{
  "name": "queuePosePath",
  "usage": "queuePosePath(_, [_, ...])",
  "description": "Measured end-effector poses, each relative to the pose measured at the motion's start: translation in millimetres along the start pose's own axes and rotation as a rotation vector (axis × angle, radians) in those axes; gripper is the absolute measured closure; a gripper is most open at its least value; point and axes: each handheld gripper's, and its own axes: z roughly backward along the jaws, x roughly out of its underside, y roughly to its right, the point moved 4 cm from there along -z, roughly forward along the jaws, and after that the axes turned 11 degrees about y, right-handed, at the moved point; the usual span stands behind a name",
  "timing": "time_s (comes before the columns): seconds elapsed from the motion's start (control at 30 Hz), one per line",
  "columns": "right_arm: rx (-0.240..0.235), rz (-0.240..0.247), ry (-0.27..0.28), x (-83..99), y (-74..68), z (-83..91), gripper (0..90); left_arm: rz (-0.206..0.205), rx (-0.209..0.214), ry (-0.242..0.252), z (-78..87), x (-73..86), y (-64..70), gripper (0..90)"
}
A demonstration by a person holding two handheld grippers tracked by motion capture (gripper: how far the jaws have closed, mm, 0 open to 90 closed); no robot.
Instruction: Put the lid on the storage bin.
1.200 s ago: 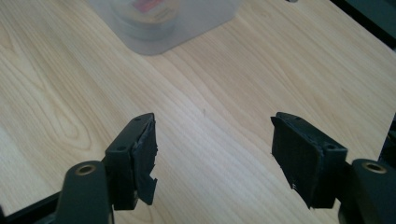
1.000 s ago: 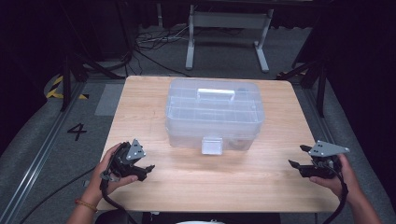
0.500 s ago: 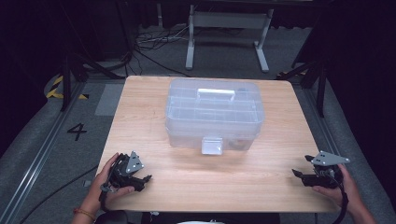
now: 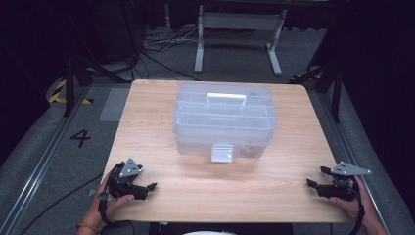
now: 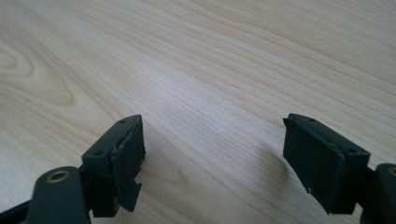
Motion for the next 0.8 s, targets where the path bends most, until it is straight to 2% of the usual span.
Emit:
queuePosePath(0.13, [-0.009,-0.046,-0.015,0.6,3.7,-1.9,18.1,0.000,0.001,0.000,-0.8,-0.3,-0.1,13.6])
queuePosePath(0.3, [-0.016,-0.047,-0.016,0.5,4.1,-2.4,17.6,0.006,-0.014,-0.001,-0.9,-0.5,0.7,13.6])
queuePosePath(0.8, [-0.009,-0.048,-0.017,0.4,4.0,-2.8,17.1,0.019,-0.023,-0.004,-3.2,-1.9,1.1,12.2])
